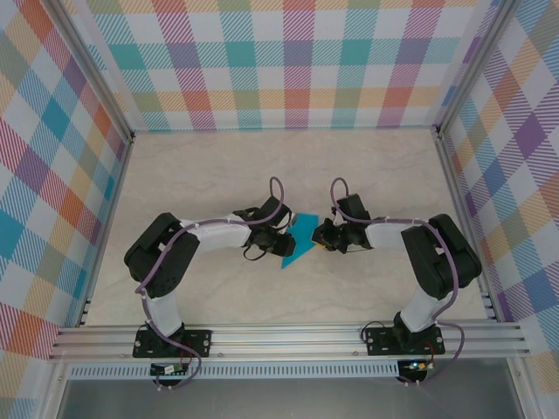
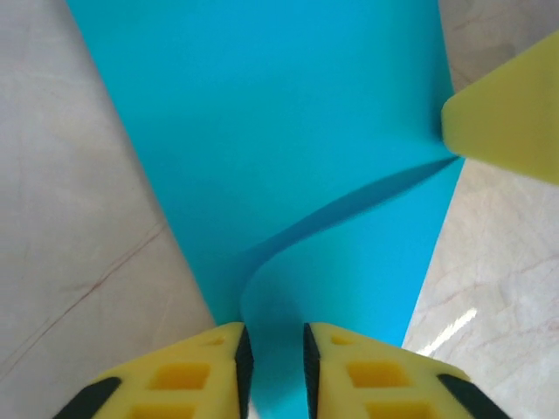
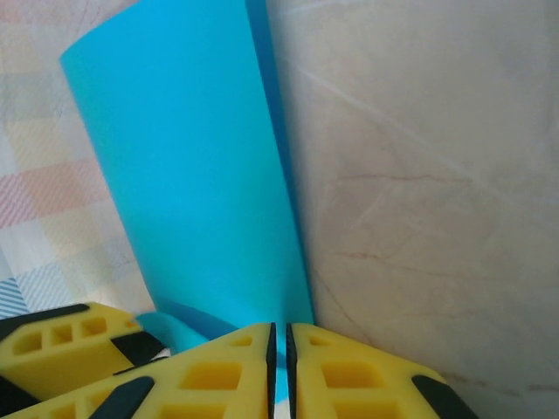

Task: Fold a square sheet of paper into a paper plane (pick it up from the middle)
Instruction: Third fold the triangle at the center of the table.

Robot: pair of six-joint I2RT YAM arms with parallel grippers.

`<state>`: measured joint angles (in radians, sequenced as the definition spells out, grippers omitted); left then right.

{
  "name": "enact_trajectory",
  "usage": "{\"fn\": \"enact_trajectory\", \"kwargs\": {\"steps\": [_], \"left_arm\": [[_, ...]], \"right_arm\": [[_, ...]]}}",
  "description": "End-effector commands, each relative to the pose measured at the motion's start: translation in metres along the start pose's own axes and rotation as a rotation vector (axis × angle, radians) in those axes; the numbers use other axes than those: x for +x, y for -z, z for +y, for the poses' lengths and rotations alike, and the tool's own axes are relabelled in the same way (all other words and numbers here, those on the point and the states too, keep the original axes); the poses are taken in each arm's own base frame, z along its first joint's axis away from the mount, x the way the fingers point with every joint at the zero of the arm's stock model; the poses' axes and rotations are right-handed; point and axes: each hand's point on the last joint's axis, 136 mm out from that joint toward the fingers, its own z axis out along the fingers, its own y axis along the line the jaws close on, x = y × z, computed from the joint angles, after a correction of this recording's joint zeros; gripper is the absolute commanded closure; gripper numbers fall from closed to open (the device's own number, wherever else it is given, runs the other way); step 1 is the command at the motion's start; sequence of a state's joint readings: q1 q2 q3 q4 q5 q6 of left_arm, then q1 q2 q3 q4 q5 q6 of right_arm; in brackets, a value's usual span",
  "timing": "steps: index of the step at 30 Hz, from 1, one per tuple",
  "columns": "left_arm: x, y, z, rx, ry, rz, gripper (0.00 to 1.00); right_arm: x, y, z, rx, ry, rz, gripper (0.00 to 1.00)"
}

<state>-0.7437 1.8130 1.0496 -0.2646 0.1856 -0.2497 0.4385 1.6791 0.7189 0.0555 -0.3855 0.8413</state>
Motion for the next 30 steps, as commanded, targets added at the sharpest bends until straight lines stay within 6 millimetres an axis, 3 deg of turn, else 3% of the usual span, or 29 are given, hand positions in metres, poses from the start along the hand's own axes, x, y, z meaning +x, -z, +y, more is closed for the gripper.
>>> {"fn": "enact_trajectory", "kwargs": {"steps": [1,5,7,11,14,17,21,30], "left_arm": [[0.001,0.028,0.009,-0.069,0.040,-0.014,0.66],[-0.007,0.049,0.009,-0.090,0.060,-0.075,0.57],[-0.008,0.058,0.010,-0.098,0.079,-0.100,0.58],[-0.011,0.069,0.002,-0.048,0.128,-0.144,0.74],[-0.014,0.068,-0.016,0.056,0.146,-0.137,0.84],[-0.024,0.061,-0.029,0.125,0.155,-0.151,0.87],[-0.029,0.041,-0.034,0.152,0.161,-0.116,0.90],[-0.016,-0.007,-0.001,0.008,0.190,-0.032,0.95]], "right_arm": [[-0.007,0.019,0.022,-0.014,0.076,-0.029,0.85],[-0.008,0.038,0.037,-0.018,0.127,-0.055,0.83],[-0.004,0.043,0.046,-0.058,0.149,-0.038,0.82],[0.010,0.037,0.059,-0.137,0.155,0.017,0.82],[0.016,0.025,0.064,-0.160,0.144,0.047,0.83],[0.019,0.012,0.065,-0.168,0.136,0.078,0.84],[0.018,-0.005,0.053,-0.127,0.102,0.095,0.84],[0.020,-0.027,0.023,-0.047,0.048,0.117,0.85]]}}
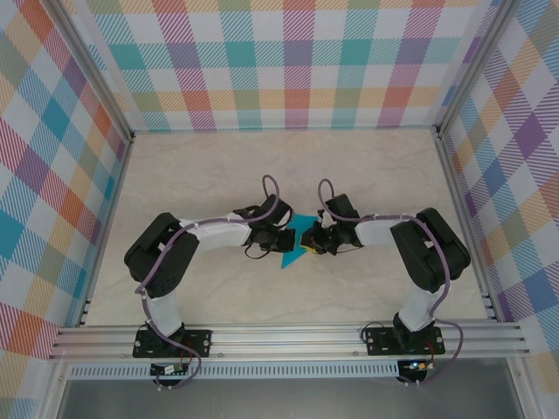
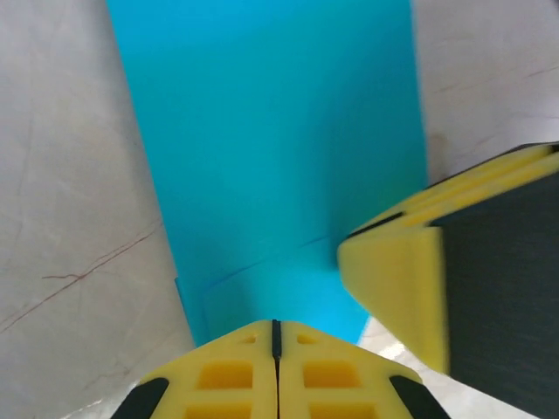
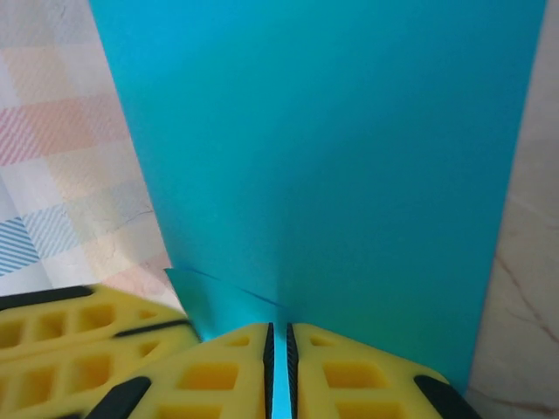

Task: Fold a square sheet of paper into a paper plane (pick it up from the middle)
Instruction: Third fold the triangle at the center of the table.

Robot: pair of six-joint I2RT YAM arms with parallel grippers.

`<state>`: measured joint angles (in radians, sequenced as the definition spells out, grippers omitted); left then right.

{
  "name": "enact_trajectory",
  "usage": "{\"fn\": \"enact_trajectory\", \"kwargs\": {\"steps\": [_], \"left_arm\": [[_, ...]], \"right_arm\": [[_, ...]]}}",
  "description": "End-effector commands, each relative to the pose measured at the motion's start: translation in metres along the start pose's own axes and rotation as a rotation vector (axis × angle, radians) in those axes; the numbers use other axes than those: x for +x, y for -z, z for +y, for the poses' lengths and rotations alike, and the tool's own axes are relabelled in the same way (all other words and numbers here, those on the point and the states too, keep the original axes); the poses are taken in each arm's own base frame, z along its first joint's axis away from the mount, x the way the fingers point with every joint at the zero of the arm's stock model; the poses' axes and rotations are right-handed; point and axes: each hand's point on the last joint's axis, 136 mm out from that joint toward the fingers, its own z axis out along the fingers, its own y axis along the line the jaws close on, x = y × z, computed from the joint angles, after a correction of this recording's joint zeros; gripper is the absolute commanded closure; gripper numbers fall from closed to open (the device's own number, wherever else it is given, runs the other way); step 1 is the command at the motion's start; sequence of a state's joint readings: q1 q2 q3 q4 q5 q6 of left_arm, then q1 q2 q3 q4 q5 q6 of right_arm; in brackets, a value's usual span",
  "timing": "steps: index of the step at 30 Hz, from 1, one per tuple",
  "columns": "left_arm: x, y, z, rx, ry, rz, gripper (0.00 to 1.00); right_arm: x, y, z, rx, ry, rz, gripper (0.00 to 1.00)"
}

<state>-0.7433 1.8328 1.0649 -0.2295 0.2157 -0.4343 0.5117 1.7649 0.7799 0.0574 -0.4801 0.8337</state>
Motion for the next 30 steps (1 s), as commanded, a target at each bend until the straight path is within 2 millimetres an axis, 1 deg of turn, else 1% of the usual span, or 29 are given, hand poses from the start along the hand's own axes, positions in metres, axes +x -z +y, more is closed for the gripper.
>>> {"fn": "enact_trajectory", "kwargs": {"steps": [1,3,6,10,13,18,24,27,30], "left_arm": [[-0.007,-0.006,0.010,-0.048,0.010,-0.018,0.95],[-0.001,-0.011,0.019,-0.079,0.010,-0.002,0.96],[0.008,-0.014,0.029,-0.106,0.010,0.015,0.97],[0.015,-0.013,0.030,-0.099,0.013,0.024,0.97],[0.015,-0.013,0.028,-0.088,0.013,0.028,0.97],[0.014,-0.010,0.023,-0.068,0.009,0.027,0.97],[0.015,-0.008,0.021,-0.060,0.007,0.031,0.97],[0.015,-0.006,0.022,-0.065,0.005,0.029,0.97],[0.015,-0.006,0.022,-0.066,0.007,0.029,0.97]], "right_arm": [[-0.007,-0.004,0.000,0.006,-0.002,-0.018,0.85],[-0.007,-0.003,0.000,0.009,-0.003,-0.020,0.85],[-0.007,0.007,0.013,-0.020,0.017,-0.031,0.85],[-0.005,0.021,0.035,-0.076,0.055,-0.049,0.85],[0.000,0.021,0.039,-0.083,0.058,-0.045,0.85],[0.008,0.005,0.024,-0.055,0.026,-0.023,0.85],[0.013,-0.005,-0.005,0.034,-0.010,-0.016,0.84],[0.014,-0.004,-0.003,0.028,-0.007,-0.013,0.84],[0.011,0.008,0.005,0.029,0.012,-0.045,0.83]]}}
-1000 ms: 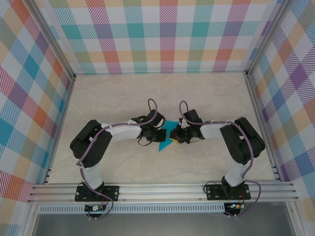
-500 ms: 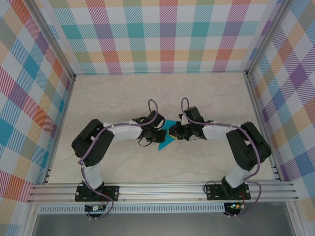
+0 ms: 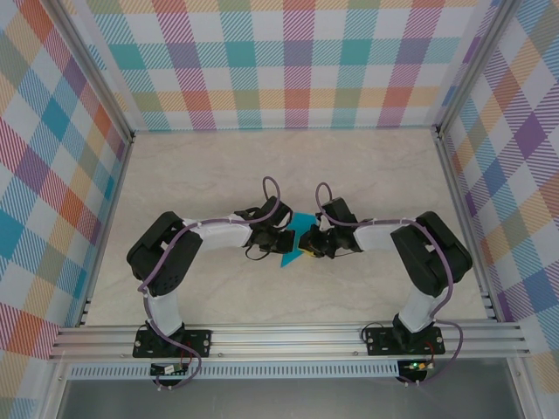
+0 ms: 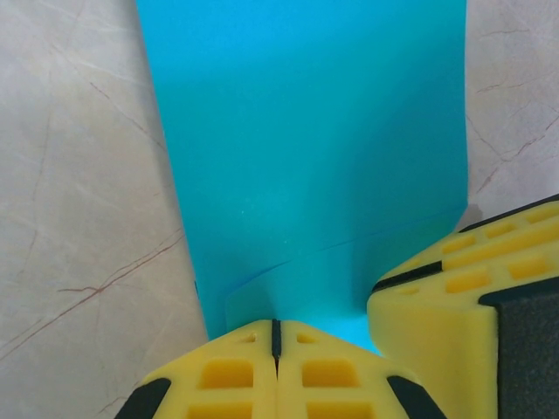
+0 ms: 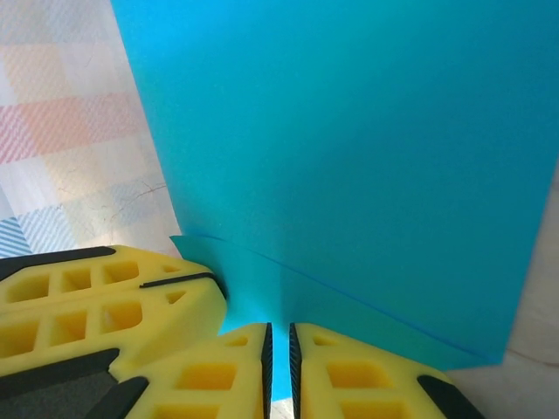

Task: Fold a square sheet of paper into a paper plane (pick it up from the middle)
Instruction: Third fold the triangle at the center of the table.

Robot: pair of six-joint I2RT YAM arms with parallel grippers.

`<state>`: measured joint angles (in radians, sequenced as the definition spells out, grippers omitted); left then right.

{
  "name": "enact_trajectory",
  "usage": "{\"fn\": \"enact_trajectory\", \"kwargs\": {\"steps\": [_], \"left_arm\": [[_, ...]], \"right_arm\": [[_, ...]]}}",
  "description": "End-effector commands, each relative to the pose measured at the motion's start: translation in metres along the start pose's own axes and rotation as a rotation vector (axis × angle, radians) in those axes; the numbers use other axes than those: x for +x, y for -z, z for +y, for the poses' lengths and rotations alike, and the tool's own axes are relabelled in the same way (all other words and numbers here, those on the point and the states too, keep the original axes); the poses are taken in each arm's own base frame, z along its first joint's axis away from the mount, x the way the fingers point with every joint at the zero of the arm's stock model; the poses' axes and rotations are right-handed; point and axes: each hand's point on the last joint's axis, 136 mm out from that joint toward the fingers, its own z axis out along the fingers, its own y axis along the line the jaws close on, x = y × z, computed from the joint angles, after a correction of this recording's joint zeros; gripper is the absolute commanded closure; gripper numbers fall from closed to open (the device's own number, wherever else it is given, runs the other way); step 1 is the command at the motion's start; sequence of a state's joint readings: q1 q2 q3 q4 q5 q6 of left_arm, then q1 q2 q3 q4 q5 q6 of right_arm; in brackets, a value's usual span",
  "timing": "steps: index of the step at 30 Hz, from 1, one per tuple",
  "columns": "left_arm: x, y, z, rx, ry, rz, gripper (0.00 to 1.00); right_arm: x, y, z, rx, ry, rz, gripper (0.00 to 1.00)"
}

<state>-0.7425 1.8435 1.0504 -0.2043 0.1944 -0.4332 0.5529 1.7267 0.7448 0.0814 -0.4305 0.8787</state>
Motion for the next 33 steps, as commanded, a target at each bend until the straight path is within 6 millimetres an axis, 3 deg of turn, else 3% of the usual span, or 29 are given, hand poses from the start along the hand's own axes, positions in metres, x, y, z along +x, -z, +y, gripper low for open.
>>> {"fn": "enact_trajectory", "kwargs": {"steps": [1,11,16,25,33], "left_arm": [[0.015,0.000,0.015,-0.044,0.008,0.040,0.97],[0.009,0.006,0.008,-0.027,0.005,0.026,0.97],[0.009,0.006,0.007,-0.018,0.009,0.028,0.97],[0.008,0.009,0.004,-0.011,-0.002,0.029,0.96],[-0.007,0.024,-0.007,0.008,-0.016,-0.022,0.93]], "right_arm": [[0.000,0.014,0.004,0.020,0.020,-0.038,0.82],[-0.005,0.064,-0.008,0.062,-0.021,-0.175,0.70],[-0.003,0.078,-0.009,0.044,-0.034,-0.199,0.64],[-0.005,0.061,0.002,-0.043,-0.059,-0.123,0.58],[-0.010,0.045,-0.002,-0.037,-0.076,-0.086,0.55]]}}
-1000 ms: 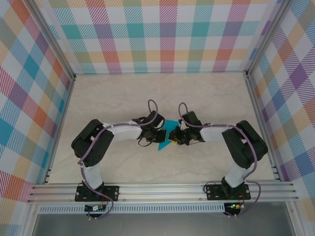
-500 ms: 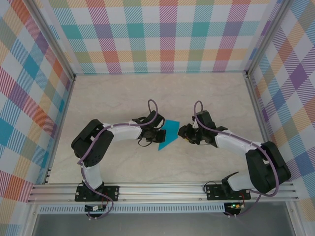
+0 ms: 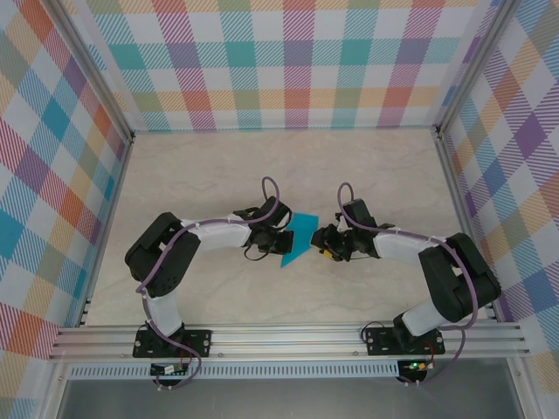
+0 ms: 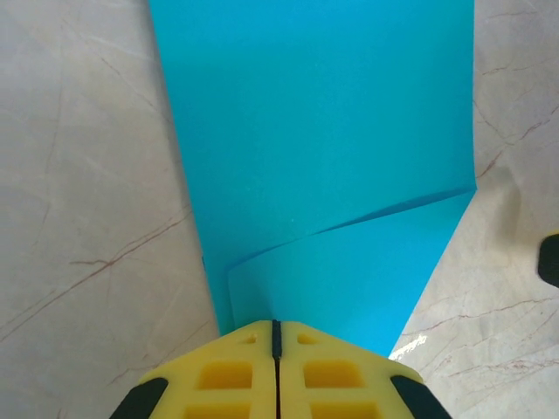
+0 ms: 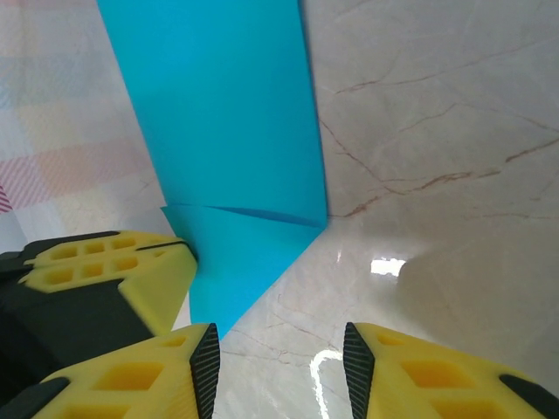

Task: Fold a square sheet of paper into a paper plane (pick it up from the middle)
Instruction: Third fold the triangle at the center of the table, then fourth fold the wing at the center of the table.

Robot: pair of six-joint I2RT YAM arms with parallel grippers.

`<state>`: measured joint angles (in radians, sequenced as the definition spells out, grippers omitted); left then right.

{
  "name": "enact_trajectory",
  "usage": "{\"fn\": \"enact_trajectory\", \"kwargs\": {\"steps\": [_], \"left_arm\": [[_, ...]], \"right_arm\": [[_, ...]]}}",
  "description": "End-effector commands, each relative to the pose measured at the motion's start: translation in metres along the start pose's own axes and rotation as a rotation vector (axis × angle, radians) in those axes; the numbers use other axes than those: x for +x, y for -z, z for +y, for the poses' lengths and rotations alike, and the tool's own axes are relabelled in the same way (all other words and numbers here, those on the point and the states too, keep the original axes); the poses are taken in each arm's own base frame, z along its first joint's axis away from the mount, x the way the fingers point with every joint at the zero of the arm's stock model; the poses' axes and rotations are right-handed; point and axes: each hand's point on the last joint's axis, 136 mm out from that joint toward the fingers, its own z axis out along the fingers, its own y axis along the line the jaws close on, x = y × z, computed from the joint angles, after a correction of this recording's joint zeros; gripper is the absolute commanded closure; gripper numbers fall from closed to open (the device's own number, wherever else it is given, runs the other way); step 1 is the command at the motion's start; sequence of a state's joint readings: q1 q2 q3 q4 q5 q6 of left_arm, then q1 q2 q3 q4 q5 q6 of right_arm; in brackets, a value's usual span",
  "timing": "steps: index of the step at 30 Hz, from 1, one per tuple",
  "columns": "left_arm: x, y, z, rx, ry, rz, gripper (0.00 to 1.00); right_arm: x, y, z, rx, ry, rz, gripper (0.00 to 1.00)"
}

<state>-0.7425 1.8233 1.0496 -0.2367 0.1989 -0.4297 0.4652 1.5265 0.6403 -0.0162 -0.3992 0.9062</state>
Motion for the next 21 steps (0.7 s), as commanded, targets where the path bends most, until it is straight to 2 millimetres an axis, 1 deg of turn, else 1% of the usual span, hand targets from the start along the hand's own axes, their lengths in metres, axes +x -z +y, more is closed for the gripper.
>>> {"fn": "enact_trajectory", "kwargs": {"steps": [1,4,8,13,18,21], "left_arm": [[-0.012,0.019,-0.007,0.011,-0.017,-0.042,0.93],[-0.015,0.021,-0.007,0.001,-0.022,-0.054,0.92],[-0.015,0.018,-0.004,-0.011,-0.021,-0.052,0.92],[-0.015,0.014,-0.001,-0.024,-0.017,-0.047,0.92],[-0.016,0.014,-0.002,-0.021,-0.021,-0.047,0.91],[-0.015,0.016,-0.002,-0.019,-0.025,-0.048,0.91]], "right_arm": [[-0.007,-0.003,0.016,-0.055,0.012,0.004,0.55],[-0.009,-0.007,0.019,-0.067,0.015,0.018,0.55],[-0.012,-0.011,0.020,-0.064,0.013,0.020,0.54],[-0.017,-0.019,0.030,-0.103,0.026,0.040,0.57],[-0.020,-0.022,0.036,-0.125,0.048,0.048,0.58],[-0.020,-0.022,0.037,-0.127,0.061,0.049,0.58]]}}
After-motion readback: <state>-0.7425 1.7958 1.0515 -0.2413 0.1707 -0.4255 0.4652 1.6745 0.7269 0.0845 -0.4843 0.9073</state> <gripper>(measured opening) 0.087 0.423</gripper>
